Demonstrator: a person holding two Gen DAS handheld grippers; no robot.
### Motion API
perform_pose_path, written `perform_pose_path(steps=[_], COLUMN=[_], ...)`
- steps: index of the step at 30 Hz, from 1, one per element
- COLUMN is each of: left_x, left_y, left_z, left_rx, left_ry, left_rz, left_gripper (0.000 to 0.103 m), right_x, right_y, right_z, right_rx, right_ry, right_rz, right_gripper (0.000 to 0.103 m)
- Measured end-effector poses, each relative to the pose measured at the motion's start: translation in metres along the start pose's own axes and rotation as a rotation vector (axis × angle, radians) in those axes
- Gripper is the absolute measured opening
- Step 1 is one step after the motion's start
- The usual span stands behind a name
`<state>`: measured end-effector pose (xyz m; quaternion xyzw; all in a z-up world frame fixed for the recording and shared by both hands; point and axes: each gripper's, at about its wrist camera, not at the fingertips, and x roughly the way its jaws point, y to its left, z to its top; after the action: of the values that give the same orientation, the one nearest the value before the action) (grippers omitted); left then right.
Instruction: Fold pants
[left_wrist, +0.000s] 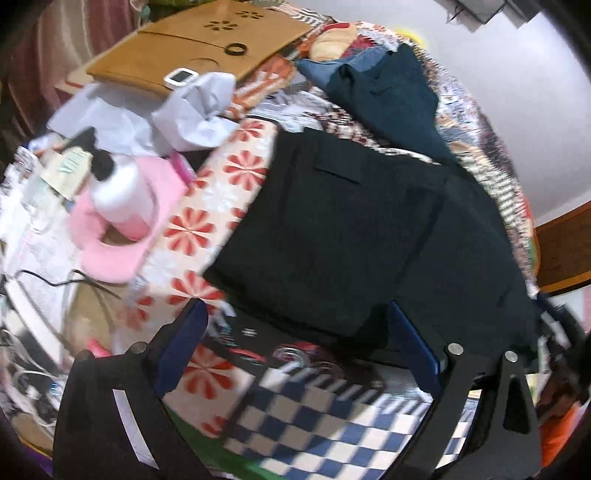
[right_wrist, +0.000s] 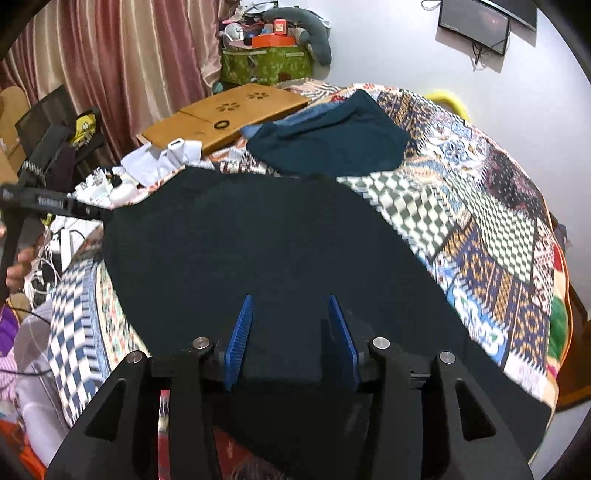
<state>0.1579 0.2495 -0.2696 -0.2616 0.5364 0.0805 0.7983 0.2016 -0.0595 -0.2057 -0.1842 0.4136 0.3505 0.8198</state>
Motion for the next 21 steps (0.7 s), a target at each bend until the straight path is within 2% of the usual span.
perform_pose_path(steps=[4, 7, 9, 12, 16, 19, 21], left_x=[0.008, 0.023, 0.029, 0.027, 0.022, 0.009, 0.002], left_y=[-0.006, -0.002, 0.003, 0.004, -0.001, -0.007, -0.008], left_z=[0.001, 0.001, 0.001, 0.003, 0.003, 0.002, 0.003], left_rx=[-0.032, -0.111, -0.160, -0.172, -0.138, -0.091, -0.069], left_ry=[0.032, 0.099, 0.108, 0.090, 0.088, 0.056, 0.033], left_rz=[-0.072, -0.167, -0.192, -0.173, -0.126, -0.071, -0.060], left_gripper=[0.095, 0.092, 0.091, 0.081, 0.079, 0.078, 0.078], right_x=[-0.004, -0.006, -0.007, -0.007, -0.006, -0.006, -0.006], right_y=[0.001, 0.000, 0.000, -0.002, -0.006, -0.007, -0.007], right_z=[-0.014, -0.018, -0.020, -0.024, -0.026, -0.027, -0.027], right_rx=[0.027, 0.042, 0.055, 0.078, 0.116, 0.122, 0.120], right_ry=[-0.004, -0.011, -0.016, -0.025, -0.031, -0.034, -0.036], right_rz=[0.009, 0.019, 0.025, 0.035, 0.057, 0.063, 0.064], right_gripper=[0.044, 0.044, 0.045, 0.045, 0.048, 0.049, 0.049])
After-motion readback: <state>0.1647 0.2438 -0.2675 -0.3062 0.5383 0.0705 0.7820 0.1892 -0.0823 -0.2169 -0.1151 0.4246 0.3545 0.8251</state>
